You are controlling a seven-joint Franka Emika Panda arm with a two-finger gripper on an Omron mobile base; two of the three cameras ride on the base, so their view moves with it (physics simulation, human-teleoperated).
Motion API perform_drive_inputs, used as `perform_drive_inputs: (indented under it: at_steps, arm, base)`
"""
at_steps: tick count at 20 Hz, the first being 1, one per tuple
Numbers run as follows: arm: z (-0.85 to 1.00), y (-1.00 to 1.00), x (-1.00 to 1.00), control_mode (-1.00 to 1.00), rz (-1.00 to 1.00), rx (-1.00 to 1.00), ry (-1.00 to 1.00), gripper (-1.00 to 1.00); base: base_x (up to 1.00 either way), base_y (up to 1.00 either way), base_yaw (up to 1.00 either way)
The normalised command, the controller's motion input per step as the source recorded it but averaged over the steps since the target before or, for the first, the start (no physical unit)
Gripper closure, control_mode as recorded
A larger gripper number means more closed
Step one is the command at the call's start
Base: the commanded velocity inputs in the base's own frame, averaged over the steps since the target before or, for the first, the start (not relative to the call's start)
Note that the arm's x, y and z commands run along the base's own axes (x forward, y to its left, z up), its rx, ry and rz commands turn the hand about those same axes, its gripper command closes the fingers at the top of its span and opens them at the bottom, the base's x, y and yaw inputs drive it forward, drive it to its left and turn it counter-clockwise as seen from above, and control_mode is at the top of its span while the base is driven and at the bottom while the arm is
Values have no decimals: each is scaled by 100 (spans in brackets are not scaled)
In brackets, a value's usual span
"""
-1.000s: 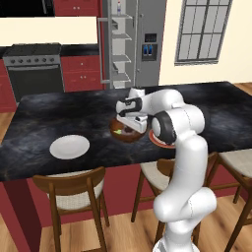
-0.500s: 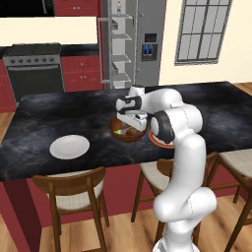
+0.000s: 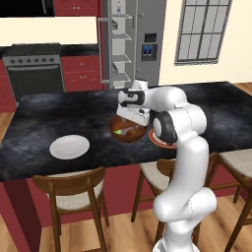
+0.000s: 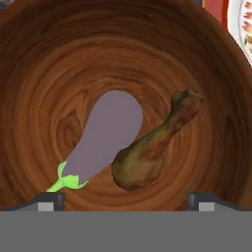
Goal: Pick the chicken drumstick and eggplant from their plates and place them in the bowl. Then put the bowl in the fridge.
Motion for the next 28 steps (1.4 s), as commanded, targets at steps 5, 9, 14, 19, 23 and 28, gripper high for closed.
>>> perform_drive_inputs:
  at_steps: [5,9,14,19,23,28]
  arm:
    - [10,23,-41,-100,53,-3,-14,-100]
    - [4,24,-35,-100,54,-8,-9,-100]
    - [-13,22,-15,-100,59,-20,-12,-100]
    - [-12,10,1,-100,45,-15,-18,-100]
    - [-7,6,4,-100,33,-2,-3,-100]
    - [-7,8,-3,-100,26,0,-1,-100]
  base:
    - [0,0,0]
    - [0,0,0]
    - [0,0,0]
    - [0,0,0]
    - [0,0,0]
    - [0,0,0]
